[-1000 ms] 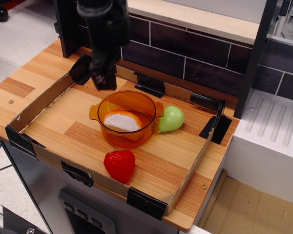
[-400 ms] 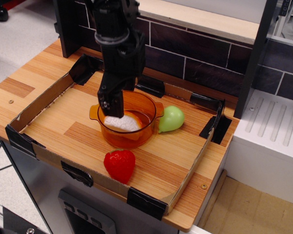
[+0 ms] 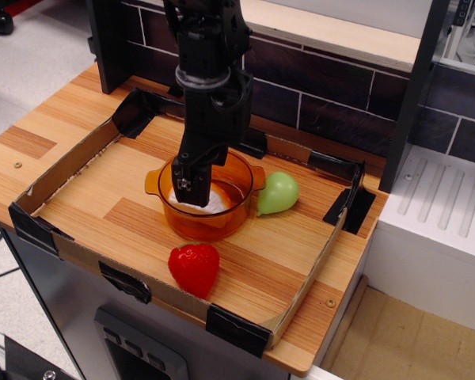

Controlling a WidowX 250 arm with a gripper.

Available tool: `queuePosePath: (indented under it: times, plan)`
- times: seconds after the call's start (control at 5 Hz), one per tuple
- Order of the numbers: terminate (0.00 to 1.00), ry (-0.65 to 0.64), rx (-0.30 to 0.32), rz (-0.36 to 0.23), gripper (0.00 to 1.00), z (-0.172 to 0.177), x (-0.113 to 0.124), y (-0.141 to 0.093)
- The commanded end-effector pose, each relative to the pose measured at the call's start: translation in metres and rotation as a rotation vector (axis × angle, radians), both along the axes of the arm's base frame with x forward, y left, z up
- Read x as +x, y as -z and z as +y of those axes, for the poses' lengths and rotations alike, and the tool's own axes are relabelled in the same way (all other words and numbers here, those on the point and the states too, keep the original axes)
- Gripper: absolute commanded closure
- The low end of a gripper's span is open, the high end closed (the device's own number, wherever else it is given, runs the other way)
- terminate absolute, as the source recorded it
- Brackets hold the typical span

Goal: Take sushi out of pot

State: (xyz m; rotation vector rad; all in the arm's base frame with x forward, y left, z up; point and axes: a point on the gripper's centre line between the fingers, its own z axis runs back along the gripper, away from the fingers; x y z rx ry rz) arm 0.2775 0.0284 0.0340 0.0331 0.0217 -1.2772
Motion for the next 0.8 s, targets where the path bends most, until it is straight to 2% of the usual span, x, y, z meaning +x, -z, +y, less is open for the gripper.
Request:
queuePosePath:
  times: [0.0, 0.4, 0.6]
  plan:
    - [0.0, -0.007, 0.019, -0.024, 0.0, 0.0051, -0.0056, -0.0019]
    - [0.0, -0.028, 0.044, -0.024, 0.0, 0.0045, -0.003, 0.0059]
    - [0.0, -0.056, 0.039, -0.012, 1.0, 0.0063, -0.0012, 0.0052]
